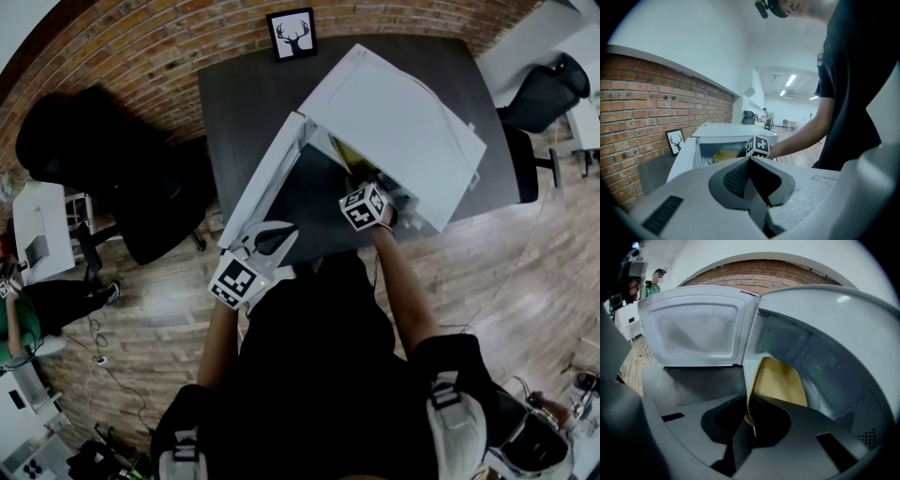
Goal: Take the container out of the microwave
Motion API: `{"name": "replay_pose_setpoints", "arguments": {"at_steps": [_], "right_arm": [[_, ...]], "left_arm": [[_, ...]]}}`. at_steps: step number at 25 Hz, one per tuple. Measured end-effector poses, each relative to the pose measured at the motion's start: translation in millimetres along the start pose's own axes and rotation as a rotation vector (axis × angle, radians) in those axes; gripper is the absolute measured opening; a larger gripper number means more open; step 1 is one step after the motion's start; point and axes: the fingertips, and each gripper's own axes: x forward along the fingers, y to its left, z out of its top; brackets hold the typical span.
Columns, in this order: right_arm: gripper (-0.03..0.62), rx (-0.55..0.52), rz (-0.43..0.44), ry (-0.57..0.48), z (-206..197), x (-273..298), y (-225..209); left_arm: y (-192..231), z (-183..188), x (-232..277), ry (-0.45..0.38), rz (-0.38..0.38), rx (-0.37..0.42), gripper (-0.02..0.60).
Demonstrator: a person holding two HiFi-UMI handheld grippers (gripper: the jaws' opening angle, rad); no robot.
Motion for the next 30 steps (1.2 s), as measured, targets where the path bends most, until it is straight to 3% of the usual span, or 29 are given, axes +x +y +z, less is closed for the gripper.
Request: {"name": "replay_pose_setpoints", "arguments": {"at_steps": [15, 24, 30], "right_arm": [[0.028, -0.021, -0.006, -0.025, -10, -21, 17], [0.028, -0.056, 0.006, -0.011, -23, -27, 38], [0.028, -0.090, 0.006, -0.005, -28, -33, 44]], "left_arm": [[-22, -5, -12, -0.018, -0.007, 0.011, 0.002], [-30, -19, -24, -0.012, -0.006, -0.037, 0.002], [-33, -19, -19, -0.010, -0.029, 0.003, 0.002]]}}
